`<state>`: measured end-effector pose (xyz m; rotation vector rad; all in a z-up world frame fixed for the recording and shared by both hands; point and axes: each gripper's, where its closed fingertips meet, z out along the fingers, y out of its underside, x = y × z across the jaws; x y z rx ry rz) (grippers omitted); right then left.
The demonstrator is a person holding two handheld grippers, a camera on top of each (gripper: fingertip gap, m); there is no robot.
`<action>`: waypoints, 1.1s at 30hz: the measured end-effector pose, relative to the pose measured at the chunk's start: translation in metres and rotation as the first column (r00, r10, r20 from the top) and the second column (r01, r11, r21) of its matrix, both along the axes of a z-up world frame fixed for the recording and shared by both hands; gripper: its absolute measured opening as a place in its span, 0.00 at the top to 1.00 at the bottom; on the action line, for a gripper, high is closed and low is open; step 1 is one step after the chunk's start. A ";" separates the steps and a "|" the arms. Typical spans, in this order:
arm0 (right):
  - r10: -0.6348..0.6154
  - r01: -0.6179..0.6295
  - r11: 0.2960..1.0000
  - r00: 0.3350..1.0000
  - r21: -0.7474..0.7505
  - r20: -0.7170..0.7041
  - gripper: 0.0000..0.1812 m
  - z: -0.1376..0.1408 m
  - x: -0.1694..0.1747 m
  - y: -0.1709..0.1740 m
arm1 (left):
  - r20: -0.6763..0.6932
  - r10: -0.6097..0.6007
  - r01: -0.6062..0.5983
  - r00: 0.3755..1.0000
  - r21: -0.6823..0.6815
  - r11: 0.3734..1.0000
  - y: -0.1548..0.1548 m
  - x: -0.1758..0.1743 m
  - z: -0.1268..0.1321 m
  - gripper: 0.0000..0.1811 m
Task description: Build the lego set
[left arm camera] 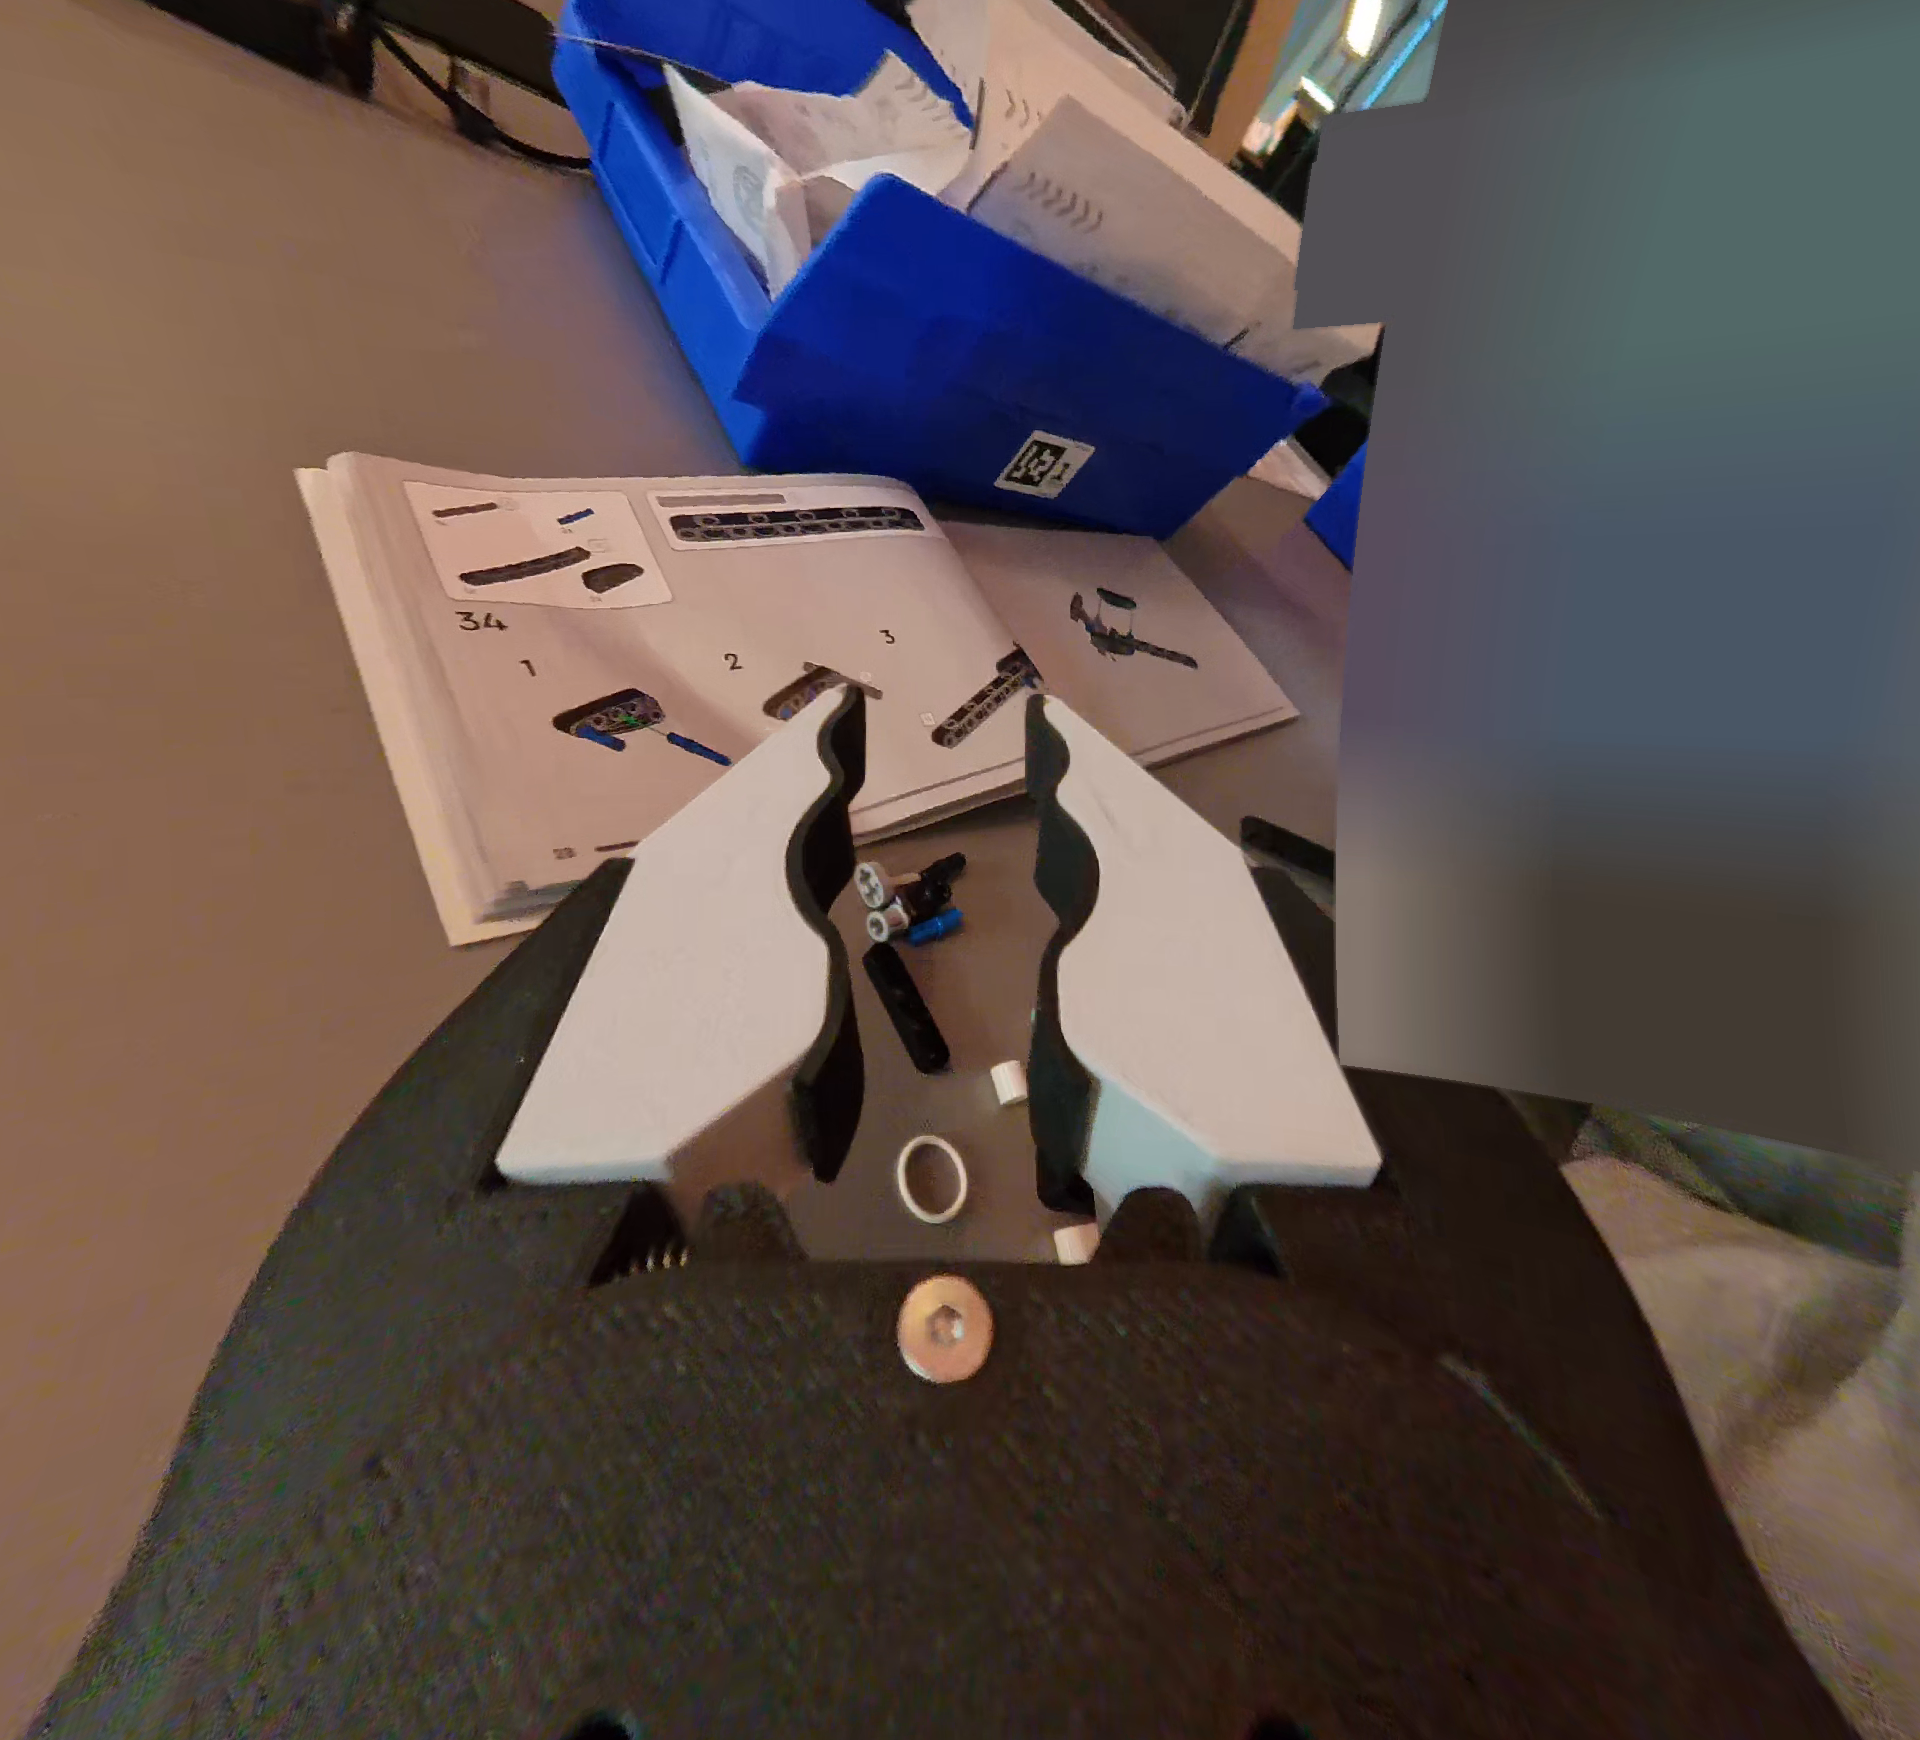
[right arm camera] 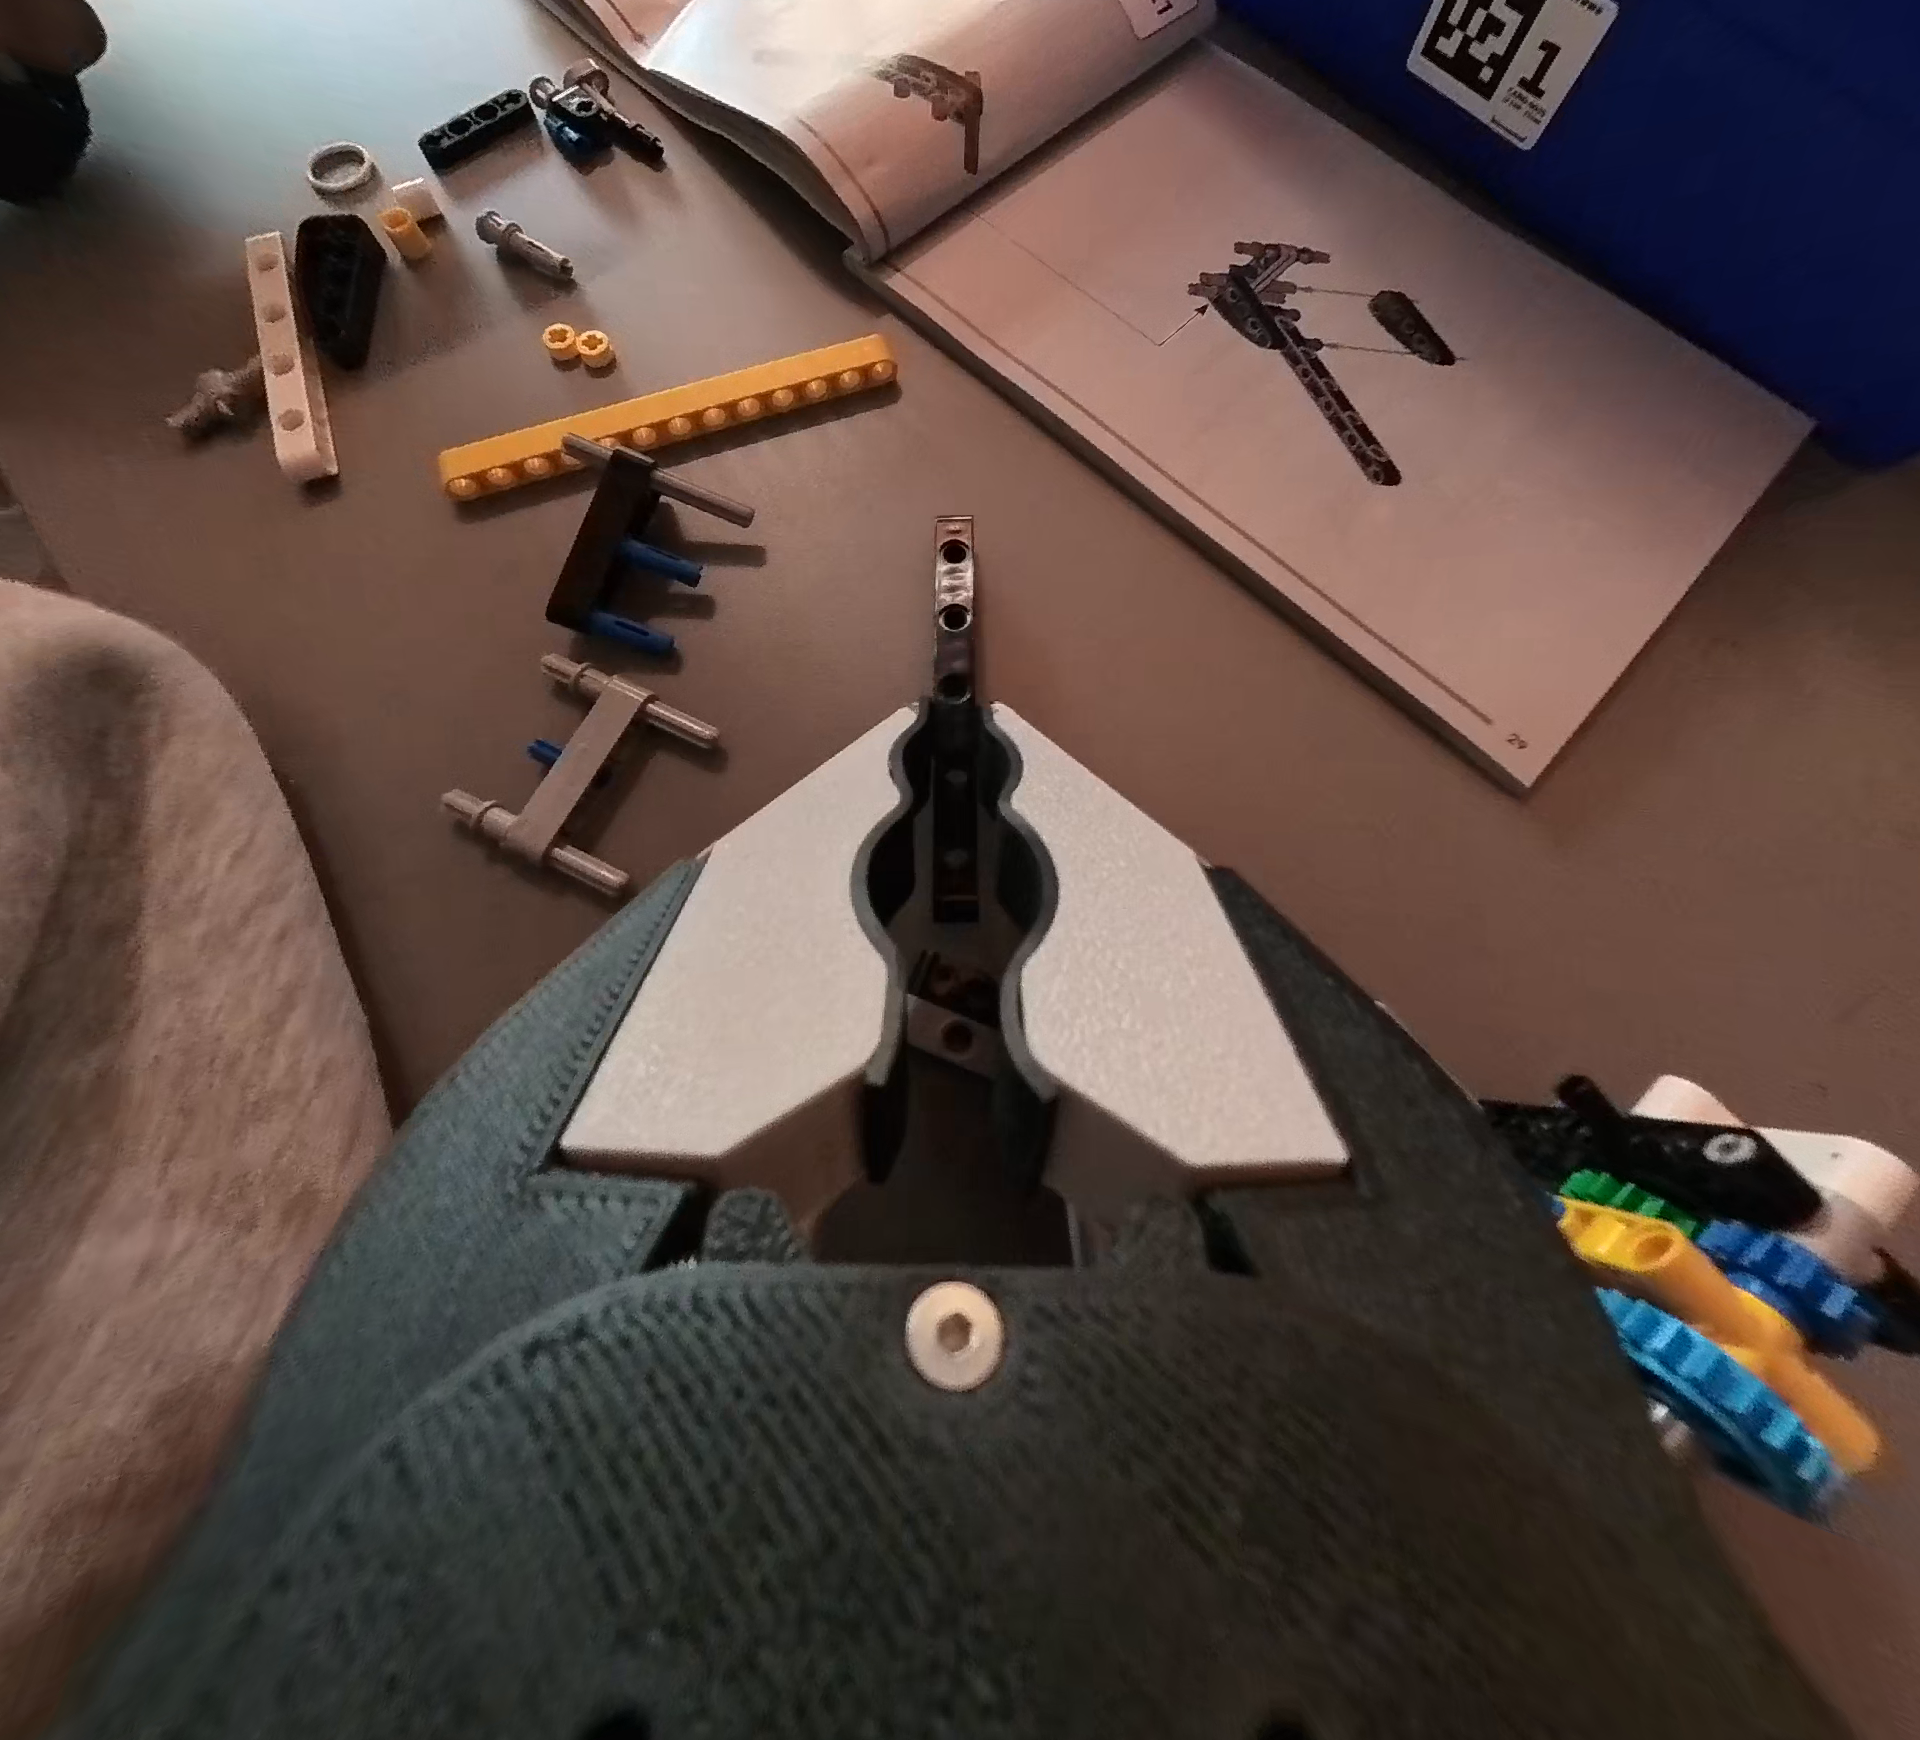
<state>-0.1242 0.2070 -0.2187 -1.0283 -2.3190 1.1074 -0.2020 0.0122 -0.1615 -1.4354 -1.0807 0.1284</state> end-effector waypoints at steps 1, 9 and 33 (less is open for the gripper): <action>-0.001 0.001 1.000 1.000 0.001 0.000 0.96 0.000 0.000 0.000 | -0.003 -0.007 0.007 1.000 -0.007 1.000 0.002 0.001 0.000 0.85; -0.002 0.003 1.000 1.000 -0.020 0.011 0.96 0.001 0.000 0.001 | -0.003 -0.028 0.027 1.000 -0.016 0.999 0.010 0.005 -0.001 0.85; -0.004 0.006 0.999 1.000 0.051 -0.030 0.97 -0.002 -0.001 0.000 | 0.007 -0.033 0.033 0.999 -0.011 0.999 0.012 0.008 -0.001 0.85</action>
